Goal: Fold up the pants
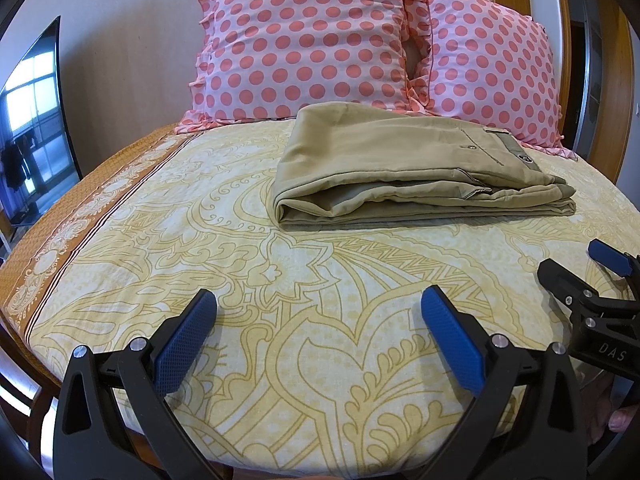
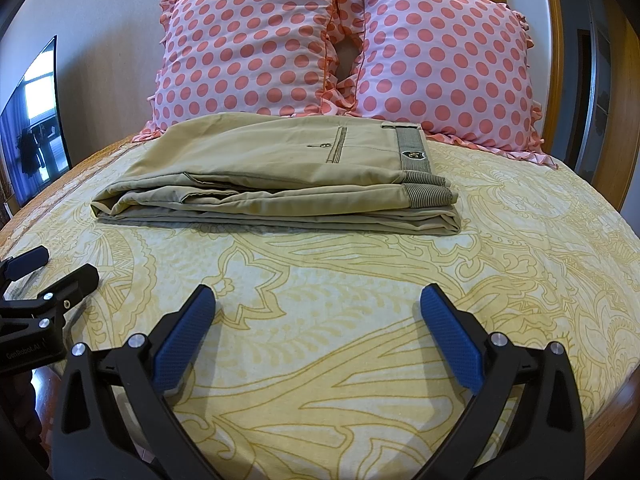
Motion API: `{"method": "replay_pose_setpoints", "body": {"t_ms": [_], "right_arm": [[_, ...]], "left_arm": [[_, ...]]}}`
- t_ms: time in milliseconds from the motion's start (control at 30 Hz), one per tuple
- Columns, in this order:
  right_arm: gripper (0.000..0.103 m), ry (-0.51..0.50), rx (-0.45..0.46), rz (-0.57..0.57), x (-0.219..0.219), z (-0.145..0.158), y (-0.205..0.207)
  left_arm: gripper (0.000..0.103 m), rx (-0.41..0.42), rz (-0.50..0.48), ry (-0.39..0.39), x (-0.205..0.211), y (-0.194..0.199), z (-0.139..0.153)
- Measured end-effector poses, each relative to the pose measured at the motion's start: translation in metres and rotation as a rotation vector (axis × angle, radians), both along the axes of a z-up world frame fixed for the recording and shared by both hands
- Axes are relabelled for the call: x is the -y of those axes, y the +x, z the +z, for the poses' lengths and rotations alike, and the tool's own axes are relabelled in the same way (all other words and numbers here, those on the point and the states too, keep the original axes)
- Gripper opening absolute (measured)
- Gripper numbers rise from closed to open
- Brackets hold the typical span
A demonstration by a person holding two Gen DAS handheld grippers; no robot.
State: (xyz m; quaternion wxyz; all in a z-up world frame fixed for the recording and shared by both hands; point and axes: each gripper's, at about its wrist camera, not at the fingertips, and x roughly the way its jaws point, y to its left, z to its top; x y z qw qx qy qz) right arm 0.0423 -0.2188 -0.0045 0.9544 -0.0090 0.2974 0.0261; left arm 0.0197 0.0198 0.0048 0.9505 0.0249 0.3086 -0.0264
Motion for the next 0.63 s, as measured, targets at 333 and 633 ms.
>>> {"method": "replay_pose_setpoints", "body": {"t_ms": [333, 633], "right_arm": [[0.101, 0.000, 0.001, 0.000, 0.0000, 0.0002, -0.0001], [0.101, 0.000, 0.000, 0.000, 0.0001, 0.0001, -0.0001]], "left_arm": [[0.102, 0.004, -0.002, 0.001, -0.0030, 0.0007, 0.0006], [0.102, 0.007, -0.006, 0.001, -0.0025, 0.0019, -0.0001]]}}
